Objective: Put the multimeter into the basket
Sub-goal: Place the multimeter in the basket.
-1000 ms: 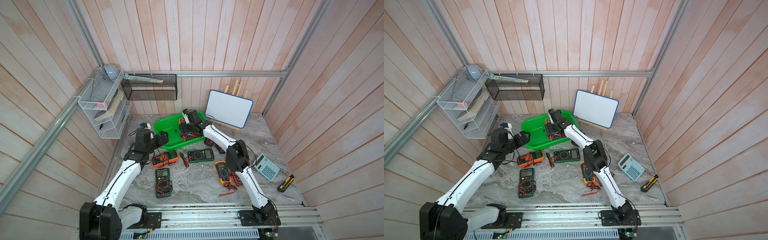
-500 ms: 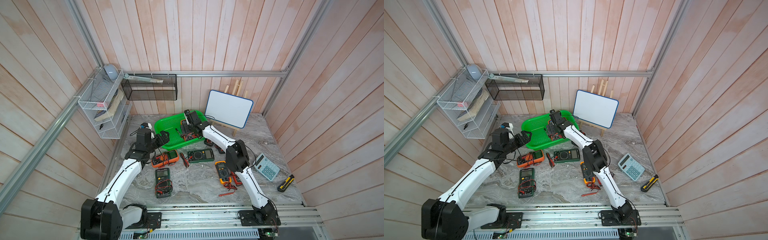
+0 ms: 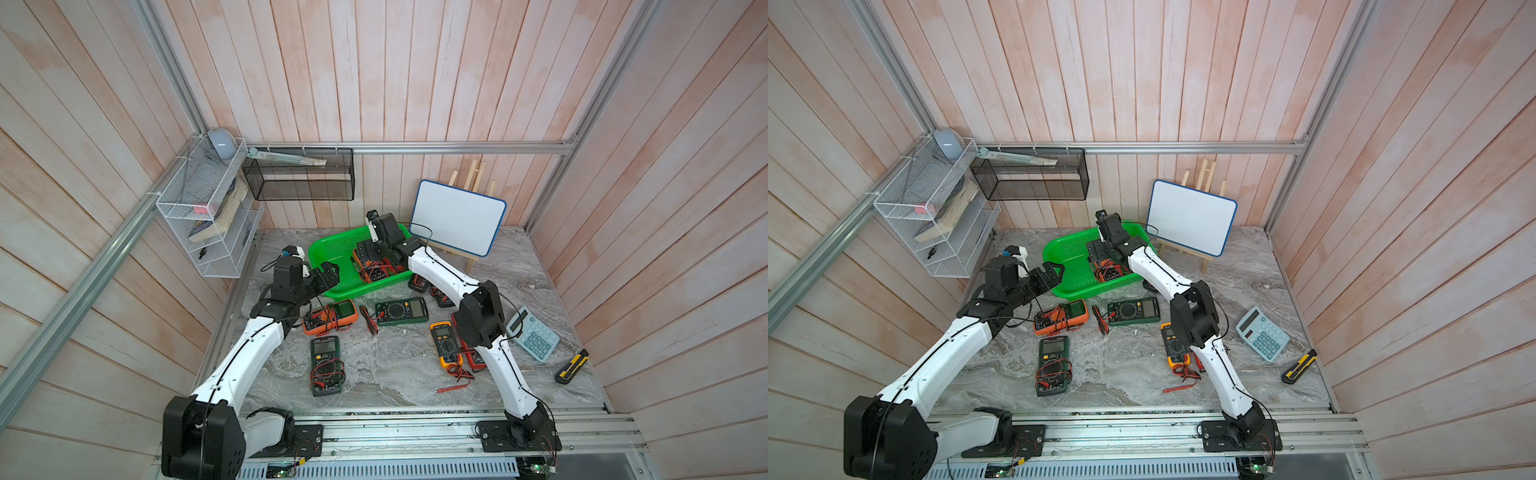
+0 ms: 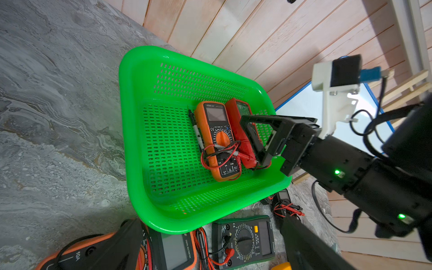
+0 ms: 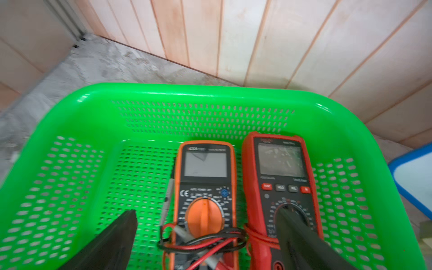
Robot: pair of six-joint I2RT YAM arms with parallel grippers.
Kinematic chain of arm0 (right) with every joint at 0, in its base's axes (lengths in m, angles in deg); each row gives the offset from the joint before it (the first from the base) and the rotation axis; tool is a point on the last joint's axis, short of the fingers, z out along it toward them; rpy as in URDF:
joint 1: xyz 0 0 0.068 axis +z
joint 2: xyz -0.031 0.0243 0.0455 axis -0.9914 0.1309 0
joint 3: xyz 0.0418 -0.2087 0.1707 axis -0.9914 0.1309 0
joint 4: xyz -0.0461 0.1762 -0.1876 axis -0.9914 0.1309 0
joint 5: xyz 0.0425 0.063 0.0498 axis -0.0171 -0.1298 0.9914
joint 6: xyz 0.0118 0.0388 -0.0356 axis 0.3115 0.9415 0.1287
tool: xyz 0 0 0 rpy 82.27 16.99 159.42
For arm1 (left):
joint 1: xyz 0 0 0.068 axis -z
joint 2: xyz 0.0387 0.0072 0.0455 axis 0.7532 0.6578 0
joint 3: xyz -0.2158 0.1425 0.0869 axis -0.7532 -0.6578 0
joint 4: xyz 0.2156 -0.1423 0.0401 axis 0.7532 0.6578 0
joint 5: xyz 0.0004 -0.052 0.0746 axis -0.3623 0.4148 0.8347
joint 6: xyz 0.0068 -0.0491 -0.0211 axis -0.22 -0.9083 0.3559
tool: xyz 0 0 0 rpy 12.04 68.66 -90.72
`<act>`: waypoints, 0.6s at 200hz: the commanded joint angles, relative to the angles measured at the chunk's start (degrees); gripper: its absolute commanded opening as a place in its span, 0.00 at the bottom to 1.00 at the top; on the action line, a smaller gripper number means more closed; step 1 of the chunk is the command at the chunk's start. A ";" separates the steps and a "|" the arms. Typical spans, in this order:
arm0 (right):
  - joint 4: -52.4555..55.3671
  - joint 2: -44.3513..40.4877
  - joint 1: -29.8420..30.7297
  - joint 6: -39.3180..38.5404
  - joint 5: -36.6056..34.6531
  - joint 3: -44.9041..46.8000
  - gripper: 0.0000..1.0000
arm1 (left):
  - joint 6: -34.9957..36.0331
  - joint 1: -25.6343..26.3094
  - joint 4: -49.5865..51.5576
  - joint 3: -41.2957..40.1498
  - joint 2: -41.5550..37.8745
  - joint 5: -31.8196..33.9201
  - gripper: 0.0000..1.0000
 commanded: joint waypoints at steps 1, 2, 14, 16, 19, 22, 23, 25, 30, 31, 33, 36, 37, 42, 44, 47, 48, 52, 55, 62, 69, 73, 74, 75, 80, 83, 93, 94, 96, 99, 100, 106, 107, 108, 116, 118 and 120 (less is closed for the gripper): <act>-0.22 -1.54 2.02 2.72 5.99 1.41 0.98 | 0.26 -0.20 -1.07 0.61 0.78 -0.22 1.00; -0.26 -1.50 2.08 2.82 6.17 1.44 0.98 | 0.19 -0.19 -1.11 0.59 0.73 -0.22 1.00; -0.51 -1.04 2.69 3.90 8.19 1.55 0.98 | 0.30 -0.20 -1.09 0.64 0.84 -0.18 1.00; -0.55 -1.02 2.78 4.11 8.42 1.55 0.98 | 0.37 -0.18 -1.03 0.65 0.82 -0.21 1.00; -0.55 -0.89 2.91 4.37 8.89 1.55 0.98 | 0.39 -0.26 -1.00 0.64 0.76 -0.20 1.00; -0.44 -0.80 3.04 4.67 9.17 1.60 0.98 | 0.39 -0.26 -0.94 0.67 0.70 -0.21 1.00; -0.41 -0.78 3.07 4.76 9.26 1.58 0.98 | 0.39 -0.26 -0.92 0.66 0.69 -0.22 1.00; -0.32 -0.78 3.16 4.92 9.43 1.60 0.98 | 0.46 -0.24 -0.88 0.66 0.69 -0.22 1.00; -0.05 -0.75 3.15 5.35 9.86 1.71 0.98 | 0.60 -0.25 -0.82 0.72 0.62 -0.30 1.00; -0.04 -0.84 3.17 5.41 9.95 1.76 0.98 | 0.63 -0.26 -0.81 0.73 0.61 -0.30 1.00; 0.03 -0.93 3.19 5.56 10.18 1.89 0.98 | 0.69 -0.22 -0.74 0.74 0.60 -0.30 1.00; 0.12 -1.11 3.19 5.77 10.44 2.15 0.98 | 0.80 -0.18 -0.68 0.74 0.53 -0.30 1.00; 0.13 -1.15 3.19 5.84 10.46 2.24 0.98 | 0.86 -0.22 -0.70 0.74 0.52 -0.30 1.00; 0.16 -1.73 3.18 6.19 10.85 2.96 0.98 | 1.00 -0.26 -0.55 0.81 0.39 -0.30 1.00; 0.15 -1.92 3.19 6.31 10.91 3.31 0.98 | 1.07 -0.26 -0.50 0.78 0.35 -0.26 1.00; 0.15 -2.40 3.15 6.41 11.00 3.79 0.98 | 1.23 -0.19 -0.41 0.83 0.34 -0.30 1.00; 0.19 -2.59 3.17 6.46 11.01 4.04 0.98 | 1.30 -0.23 -0.39 0.83 0.34 -0.26 1.00; 0.06 -3.36 3.19 6.57 11.03 4.87 0.98 | 1.44 -0.22 -0.32 0.74 0.26 -0.28 1.00; -0.20 -4.03 3.19 6.63 10.95 5.87 0.98 | 1.55 -0.24 -0.29 0.74 0.15 -0.27 1.00; -1.27 -5.87 3.19 6.74 10.81 8.44 0.98 | 1.83 -0.26 -0.11 0.74 0.00 -0.33 1.00; -2.62 -8.14 3.11 7.07 10.76 11.41 0.98 | 2.01 -0.25 0.03 0.70 -0.12 -0.67 1.00; -3.52 -9.66 3.10 7.24 10.67 13.54 0.98 | 2.10 -0.22 0.07 0.68 -0.22 -0.75 1.00; -3.80 -10.04 3.10 7.28 10.67 14.05 0.98 | 2.12 -0.20 0.07 0.67 -0.25 -0.79 1.00; -3.94 -10.40 3.06 7.34 10.67 14.61 0.98 | 2.14 -0.19 0.07 0.66 -0.26 -0.81 1.00; -5.36 -12.32 2.97 7.64 10.65 17.33 0.98 | 2.23 -0.17 0.22 0.54 -0.43 -0.98 1.00; -6.10 -13.45 2.99 7.78 10.56 18.95 0.98 | 2.31 -0.10 0.25 0.49 -0.45 -1.03 1.00; -8.32 -17.31 2.68 8.43 10.56 24.13 0.98 | 2.62 0.16 0.38 0.23 -0.71 -1.27 1.00; -8.48 -17.69 2.63 8.53 10.52 24.71 0.98 | 2.69 0.21 0.36 0.13 -0.76 -1.27 1.00; -8.89 -18.48 2.50 8.61 10.48 25.73 0.98 | 2.75 0.25 0.45 0.06 -0.81 -1.27 1.00; -9.50 -19.63 2.41 8.89 10.42 27.28 0.98 | 2.83 0.39 0.54 -0.04 -0.83 -1.23 1.00; -9.69 -20.03 2.36 8.94 10.41 27.87 0.98 | 2.84 0.41 0.57 -0.05 -0.82 -1.25 1.00; -10.85 -22.28 2.10 9.35 10.12 31.02 0.98 | 3.02 0.60 0.68 -0.29 -0.91 -1.29 1.00; -11.11 -22.63 2.03 9.43 10.09 31.58 0.98 | 3.02 0.69 0.68 -0.35 -0.94 -1.28 1.00; -11.24 -23.03 2.00 9.51 10.07 31.86 0.98 | 3.07 0.70 0.73 -0.37 -0.96 -1.32 1.00; -12.66 -25.93 1.61 10.05 9.67 36.31 0.98 | 3.16 1.14 0.85 -0.62 -1.15 -1.36 1.00; -12.99 -26.73 1.52 10.19 9.63 37.45 0.98 | 3.15 1.27 0.95 -0.65 -1.18 -1.31 1.00; -13.31 -27.50 1.41 10.32 9.55 38.43 0.98 | 3.19 1.37 1.02 -0.70 -1.21 -1.28 1.00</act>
